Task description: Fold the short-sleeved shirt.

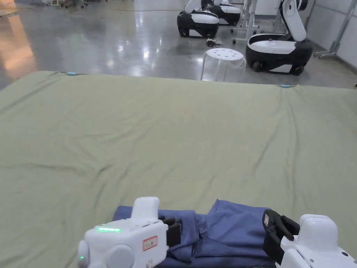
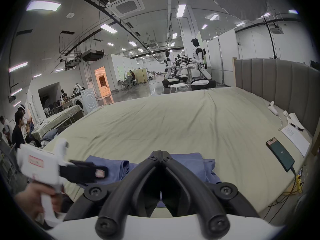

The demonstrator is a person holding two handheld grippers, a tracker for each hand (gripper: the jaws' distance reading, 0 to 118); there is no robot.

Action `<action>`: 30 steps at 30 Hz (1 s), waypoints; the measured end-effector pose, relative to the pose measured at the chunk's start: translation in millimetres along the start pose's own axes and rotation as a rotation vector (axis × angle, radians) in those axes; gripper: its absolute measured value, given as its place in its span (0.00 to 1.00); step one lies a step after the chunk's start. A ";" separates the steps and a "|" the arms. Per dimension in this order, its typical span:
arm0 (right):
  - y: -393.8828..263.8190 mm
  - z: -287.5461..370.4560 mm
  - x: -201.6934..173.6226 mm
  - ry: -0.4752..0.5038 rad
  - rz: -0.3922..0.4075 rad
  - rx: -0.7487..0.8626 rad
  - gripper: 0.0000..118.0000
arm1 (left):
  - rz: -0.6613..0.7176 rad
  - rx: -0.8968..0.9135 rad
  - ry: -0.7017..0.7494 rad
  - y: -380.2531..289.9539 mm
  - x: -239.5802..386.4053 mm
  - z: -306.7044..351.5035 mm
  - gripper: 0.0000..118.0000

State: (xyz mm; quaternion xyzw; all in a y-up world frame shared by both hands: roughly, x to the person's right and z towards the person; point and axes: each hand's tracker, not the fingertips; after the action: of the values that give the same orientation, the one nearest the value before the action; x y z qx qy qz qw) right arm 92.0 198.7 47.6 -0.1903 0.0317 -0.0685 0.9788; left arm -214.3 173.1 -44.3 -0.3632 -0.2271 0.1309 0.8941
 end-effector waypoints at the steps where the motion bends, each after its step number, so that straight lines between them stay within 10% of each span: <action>1: -0.2 -1.8 -4.2 0.005 0.006 -0.001 0.00 | -0.026 -0.003 0.025 2.9 -6.4 11.1 0.12; 4: -1.6 -6.4 -16.7 0.026 0.009 -0.006 0.00 | -0.016 -0.009 -0.035 6.3 -18.6 33.1 0.15; 8: -1.2 -3.8 -28.2 0.055 0.001 -0.001 0.00 | -0.006 0.062 -0.151 11.3 -38.8 58.3 0.62; 14: -2.0 -5.6 -33.2 0.049 0.015 -0.015 0.01 | 0.239 -0.025 -0.104 26.9 -146.1 72.7 0.62; 22: -2.0 -24.9 -46.5 0.046 0.051 -0.058 0.01 | 0.800 -0.220 -0.630 -21.6 -259.6 -3.4 0.62; 30: 0.9 -42.0 -55.0 0.026 0.051 -0.094 0.01 | 0.664 -0.270 -0.704 -10.8 -208.5 -75.4 0.61</action>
State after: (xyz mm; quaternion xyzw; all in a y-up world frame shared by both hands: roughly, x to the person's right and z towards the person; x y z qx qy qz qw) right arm 34.0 192.0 10.4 -0.2345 0.0526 -0.0443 0.9697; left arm -355.5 37.8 -149.2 -0.4620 -0.4019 0.4924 0.6185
